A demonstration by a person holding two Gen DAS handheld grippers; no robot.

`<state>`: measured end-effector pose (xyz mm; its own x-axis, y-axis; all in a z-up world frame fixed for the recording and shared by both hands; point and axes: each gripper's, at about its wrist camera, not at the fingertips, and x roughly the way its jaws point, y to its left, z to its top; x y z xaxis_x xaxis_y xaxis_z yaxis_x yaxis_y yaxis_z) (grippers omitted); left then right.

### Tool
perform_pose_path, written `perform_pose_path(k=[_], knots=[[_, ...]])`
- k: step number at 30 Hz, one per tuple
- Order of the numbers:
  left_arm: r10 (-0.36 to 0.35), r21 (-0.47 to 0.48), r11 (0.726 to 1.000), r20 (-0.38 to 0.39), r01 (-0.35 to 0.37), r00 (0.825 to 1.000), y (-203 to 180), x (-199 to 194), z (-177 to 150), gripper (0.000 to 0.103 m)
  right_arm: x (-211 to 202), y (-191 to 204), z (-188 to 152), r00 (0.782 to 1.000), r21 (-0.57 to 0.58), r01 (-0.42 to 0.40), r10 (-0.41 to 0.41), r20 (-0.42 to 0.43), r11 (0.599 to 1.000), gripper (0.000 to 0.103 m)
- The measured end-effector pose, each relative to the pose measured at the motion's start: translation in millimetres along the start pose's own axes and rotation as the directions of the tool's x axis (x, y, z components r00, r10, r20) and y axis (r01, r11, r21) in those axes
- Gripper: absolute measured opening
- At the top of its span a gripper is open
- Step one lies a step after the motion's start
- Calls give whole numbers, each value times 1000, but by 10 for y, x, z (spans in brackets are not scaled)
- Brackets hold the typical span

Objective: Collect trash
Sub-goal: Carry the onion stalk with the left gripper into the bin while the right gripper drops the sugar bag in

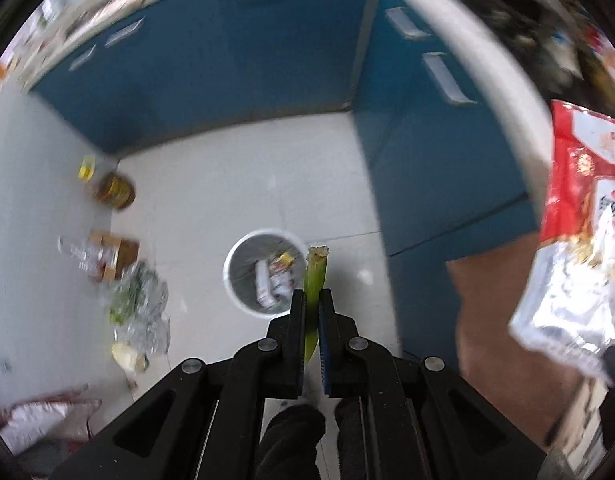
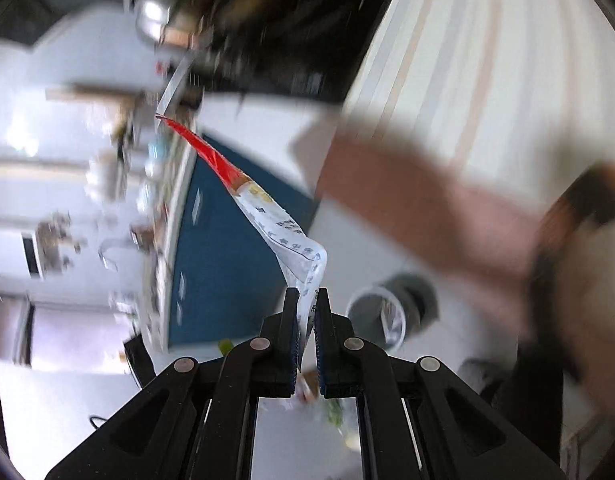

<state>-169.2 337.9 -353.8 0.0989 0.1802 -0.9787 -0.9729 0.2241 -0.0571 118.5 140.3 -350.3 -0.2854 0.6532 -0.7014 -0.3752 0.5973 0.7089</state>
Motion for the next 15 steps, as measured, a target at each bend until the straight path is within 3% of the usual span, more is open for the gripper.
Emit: perform_pose_path(k=[5, 9, 14, 15], knots=[[-20, -161, 987, -98, 4, 995, 785, 954, 35, 4, 1312, -25, -407, 980, -78, 89, -101, -172, 993, 7], [-44, -274, 962, -165, -3, 985, 1234, 2005, 54, 4, 2506, -293, -634, 945, -131, 156, -186, -269, 979, 7], [-98, -344, 939, -245, 8, 965, 1513, 3354, 41, 4, 4045, -997, -880, 878, -214, 250, -314, -361, 944, 7], [-81, -348, 937, -260, -15, 962, 1541, 3542, 30, 4, 4225, -1082, -905, 868, -223, 260, -329, -371, 939, 7]])
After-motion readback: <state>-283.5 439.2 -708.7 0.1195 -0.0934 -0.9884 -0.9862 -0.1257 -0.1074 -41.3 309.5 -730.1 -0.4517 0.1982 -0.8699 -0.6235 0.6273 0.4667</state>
